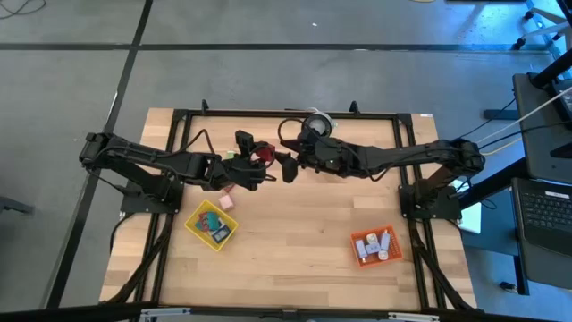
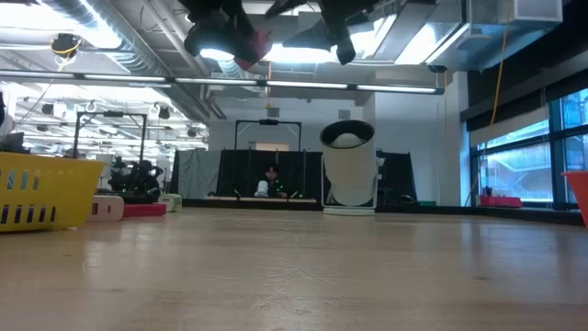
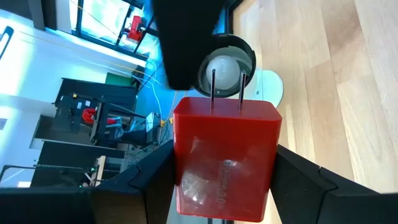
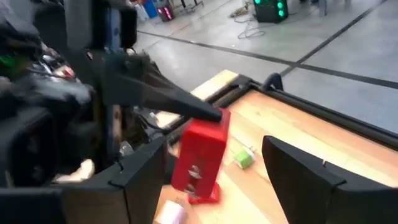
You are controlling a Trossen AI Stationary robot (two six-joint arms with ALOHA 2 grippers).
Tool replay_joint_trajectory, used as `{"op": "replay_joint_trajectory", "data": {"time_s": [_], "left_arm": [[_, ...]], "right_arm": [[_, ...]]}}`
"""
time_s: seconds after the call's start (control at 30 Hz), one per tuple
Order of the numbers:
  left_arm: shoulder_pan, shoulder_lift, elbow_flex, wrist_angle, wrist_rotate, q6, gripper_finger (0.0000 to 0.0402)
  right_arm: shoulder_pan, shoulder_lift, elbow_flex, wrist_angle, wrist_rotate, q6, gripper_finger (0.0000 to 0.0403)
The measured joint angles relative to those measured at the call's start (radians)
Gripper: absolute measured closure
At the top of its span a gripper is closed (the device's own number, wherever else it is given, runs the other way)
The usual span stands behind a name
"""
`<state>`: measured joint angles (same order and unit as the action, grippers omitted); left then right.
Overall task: Pick & Place Office items
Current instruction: Put the red charger adapter into the orange bin
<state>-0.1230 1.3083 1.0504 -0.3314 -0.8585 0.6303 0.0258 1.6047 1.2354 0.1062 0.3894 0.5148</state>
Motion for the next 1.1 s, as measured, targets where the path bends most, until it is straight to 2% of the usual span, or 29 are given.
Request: {"op": "replay_joint_trajectory", "data": {"time_s": [0.5, 0.83, 0.97, 1.1], "left_arm": [[0.000, 0.000, 0.000, 0.000, 0.016, -0.007, 0.0192], [0.000, 0.000, 0.000, 0.018, 0.049, -0.007, 0.0192], [0.000, 0.000, 0.000, 0.018, 0.049, -0.008, 0.0192], [0.000, 0.000, 0.000, 0.016, 0.047, -0.013, 0.0192]], "right_arm": [[-0.009, 0.031, 0.000, 0.072, -0.016, 0.026, 0.0138], [-0.029, 0.120, 0.001, 0.144, -0.114, 0.081, 0.0139], [-0.032, 0.127, 0.000, 0.178, -0.113, 0.080, 0.0155], [-0.032, 0.127, 0.000, 0.178, -0.109, 0.048, 0.0197]]}}
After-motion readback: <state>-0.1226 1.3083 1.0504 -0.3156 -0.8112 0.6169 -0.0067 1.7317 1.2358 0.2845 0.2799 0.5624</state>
